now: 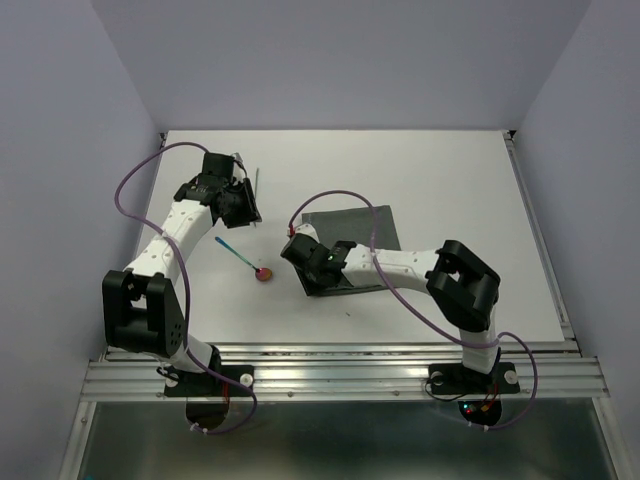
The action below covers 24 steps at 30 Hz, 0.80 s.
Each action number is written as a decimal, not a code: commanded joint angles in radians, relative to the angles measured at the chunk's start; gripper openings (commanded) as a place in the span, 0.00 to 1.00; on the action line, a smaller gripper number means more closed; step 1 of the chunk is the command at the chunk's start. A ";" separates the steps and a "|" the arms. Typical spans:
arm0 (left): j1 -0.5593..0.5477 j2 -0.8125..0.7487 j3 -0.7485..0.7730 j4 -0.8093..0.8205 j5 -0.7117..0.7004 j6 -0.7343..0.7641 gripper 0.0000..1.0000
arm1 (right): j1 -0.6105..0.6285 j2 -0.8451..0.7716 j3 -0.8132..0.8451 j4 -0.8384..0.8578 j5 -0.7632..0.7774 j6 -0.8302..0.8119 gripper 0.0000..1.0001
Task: Fold the napkin into a case and place the utensils inside
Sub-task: Pick up the top corner of the square-folded napkin from the center of the board.
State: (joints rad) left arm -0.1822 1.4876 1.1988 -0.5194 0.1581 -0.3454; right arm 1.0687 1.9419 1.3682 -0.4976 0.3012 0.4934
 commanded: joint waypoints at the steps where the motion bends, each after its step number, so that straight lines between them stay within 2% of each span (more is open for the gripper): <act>1: 0.003 -0.032 -0.019 0.021 0.000 0.016 0.45 | 0.010 0.014 0.023 -0.006 0.035 0.013 0.36; 13: 0.003 -0.024 -0.022 0.024 0.008 0.016 0.45 | 0.019 0.042 0.026 0.004 0.013 0.016 0.36; 20: 0.003 -0.018 -0.018 0.025 0.011 0.019 0.45 | 0.019 0.026 0.025 0.004 0.022 0.020 0.17; 21: 0.003 -0.016 -0.019 0.024 0.011 0.017 0.45 | 0.019 0.026 0.026 0.005 0.026 0.020 0.11; 24: 0.003 -0.015 -0.018 0.025 0.012 0.020 0.45 | 0.019 0.019 0.028 0.004 0.032 0.025 0.03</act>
State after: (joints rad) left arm -0.1814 1.4879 1.1870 -0.5129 0.1627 -0.3428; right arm 1.0752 1.9697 1.3682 -0.4976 0.3141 0.5026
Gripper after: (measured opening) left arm 0.451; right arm 0.083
